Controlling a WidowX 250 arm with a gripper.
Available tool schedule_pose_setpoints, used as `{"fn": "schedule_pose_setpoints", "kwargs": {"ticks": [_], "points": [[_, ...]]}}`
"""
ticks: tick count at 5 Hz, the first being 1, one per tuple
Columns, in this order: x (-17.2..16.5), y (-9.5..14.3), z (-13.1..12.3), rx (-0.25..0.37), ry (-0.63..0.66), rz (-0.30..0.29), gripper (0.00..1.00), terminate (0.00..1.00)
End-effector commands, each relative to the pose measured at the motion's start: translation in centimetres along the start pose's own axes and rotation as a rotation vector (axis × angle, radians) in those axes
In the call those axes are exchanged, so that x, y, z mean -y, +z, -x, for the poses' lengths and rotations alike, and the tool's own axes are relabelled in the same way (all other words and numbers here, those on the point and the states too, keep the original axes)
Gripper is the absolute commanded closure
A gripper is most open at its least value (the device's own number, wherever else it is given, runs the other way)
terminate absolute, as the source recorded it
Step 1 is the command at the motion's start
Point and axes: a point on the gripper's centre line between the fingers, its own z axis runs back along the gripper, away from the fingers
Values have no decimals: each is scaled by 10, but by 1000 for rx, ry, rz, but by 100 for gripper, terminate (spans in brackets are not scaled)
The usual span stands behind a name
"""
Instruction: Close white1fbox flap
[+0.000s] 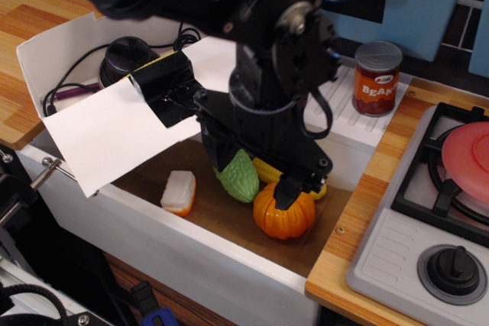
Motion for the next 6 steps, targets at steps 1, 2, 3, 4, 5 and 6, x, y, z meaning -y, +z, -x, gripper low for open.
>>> {"fn": "schedule_pose_setpoints", "kwargs": {"ticks": [1, 2, 3, 4, 5, 6], "points": [[-4, -22, -12, 63, -43, -20, 0, 0], [-10, -39, -12, 109, -76, -25, 0, 0], [-21, -41, -13, 152, -140, -122, 0, 0], [-39, -39, -16, 159, -204, -150, 0, 0], [-49, -31, -21, 150, -246, -174, 0, 0], [-58, -11, -29, 122, -287, -217, 0, 0]]}}
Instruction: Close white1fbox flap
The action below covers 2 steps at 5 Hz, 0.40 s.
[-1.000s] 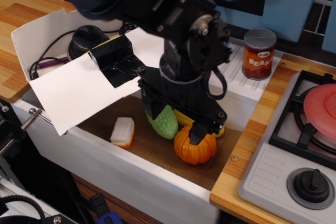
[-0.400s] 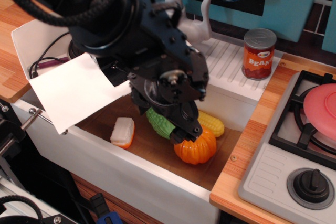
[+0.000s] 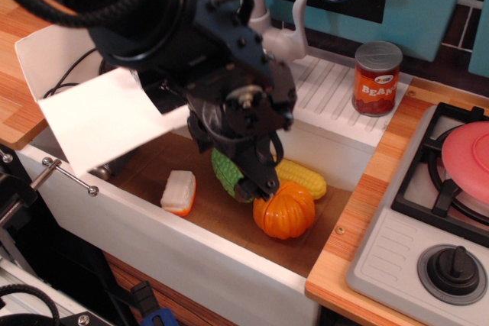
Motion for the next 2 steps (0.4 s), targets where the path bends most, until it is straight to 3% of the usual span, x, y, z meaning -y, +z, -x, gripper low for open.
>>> {"fn": "schedule_pose_setpoints", "kwargs": {"ticks": [1, 2], "points": [[-40, 44, -17, -28, -31, -78, 0, 0], [-56, 65, -17, -62, -62, -103, 0, 0]]}}
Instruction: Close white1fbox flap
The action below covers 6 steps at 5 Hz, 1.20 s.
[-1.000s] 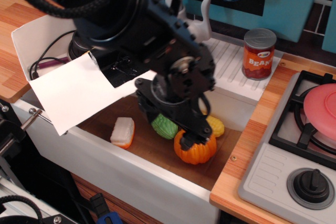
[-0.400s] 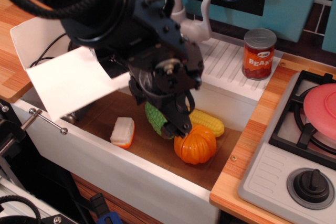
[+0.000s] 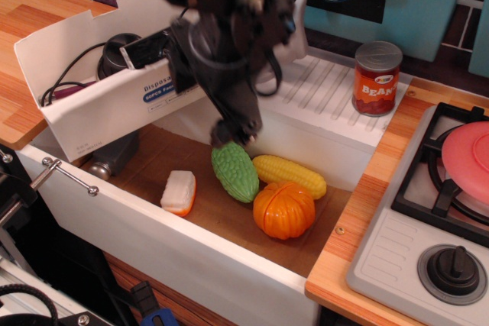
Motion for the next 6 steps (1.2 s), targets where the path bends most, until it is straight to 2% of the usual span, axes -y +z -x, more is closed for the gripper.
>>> {"fn": "schedule_pose_setpoints", "kwargs": {"ticks": [1, 2, 4, 6], "points": [[-44, 23, 12, 19, -49, -55, 0, 0], [-71, 10, 20, 61, -95, -48, 0, 0], [-122, -24, 20, 105, -170, 33, 0, 0], [-139, -59, 3, 142, -162, 110, 0, 0]]}}
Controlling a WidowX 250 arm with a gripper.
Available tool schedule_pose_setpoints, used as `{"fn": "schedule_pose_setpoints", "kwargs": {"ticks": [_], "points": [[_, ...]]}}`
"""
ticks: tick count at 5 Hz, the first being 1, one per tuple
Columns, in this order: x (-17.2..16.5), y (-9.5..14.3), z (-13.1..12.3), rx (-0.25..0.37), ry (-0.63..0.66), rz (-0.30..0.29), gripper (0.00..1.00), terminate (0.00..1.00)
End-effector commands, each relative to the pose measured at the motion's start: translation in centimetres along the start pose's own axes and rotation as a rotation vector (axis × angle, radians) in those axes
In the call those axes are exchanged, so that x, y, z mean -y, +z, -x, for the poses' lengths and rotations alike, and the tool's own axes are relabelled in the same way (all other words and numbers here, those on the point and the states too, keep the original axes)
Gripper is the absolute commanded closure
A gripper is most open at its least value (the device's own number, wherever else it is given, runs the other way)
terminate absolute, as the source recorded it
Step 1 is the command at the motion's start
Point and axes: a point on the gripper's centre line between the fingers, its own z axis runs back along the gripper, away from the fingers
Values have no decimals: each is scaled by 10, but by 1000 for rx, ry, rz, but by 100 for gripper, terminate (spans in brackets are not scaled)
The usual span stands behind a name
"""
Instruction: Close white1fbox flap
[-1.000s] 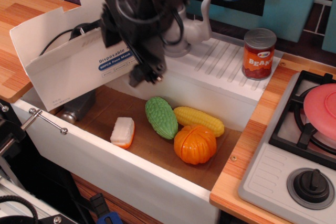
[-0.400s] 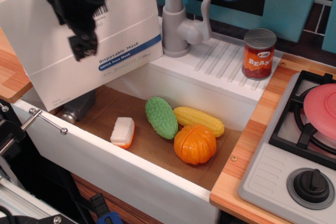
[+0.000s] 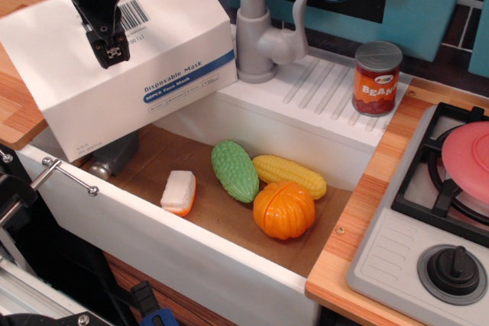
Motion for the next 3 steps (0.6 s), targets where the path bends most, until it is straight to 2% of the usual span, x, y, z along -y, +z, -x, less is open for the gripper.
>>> {"fn": "schedule_pose_setpoints", "kwargs": {"ticks": [1, 2, 3], "points": [[-25, -21, -17, 87, 34, 10, 0, 0], [-25, -33, -16, 145, 33, 22, 0, 0], [-24, -28, -20, 92, 55, 51, 0, 100]]}}
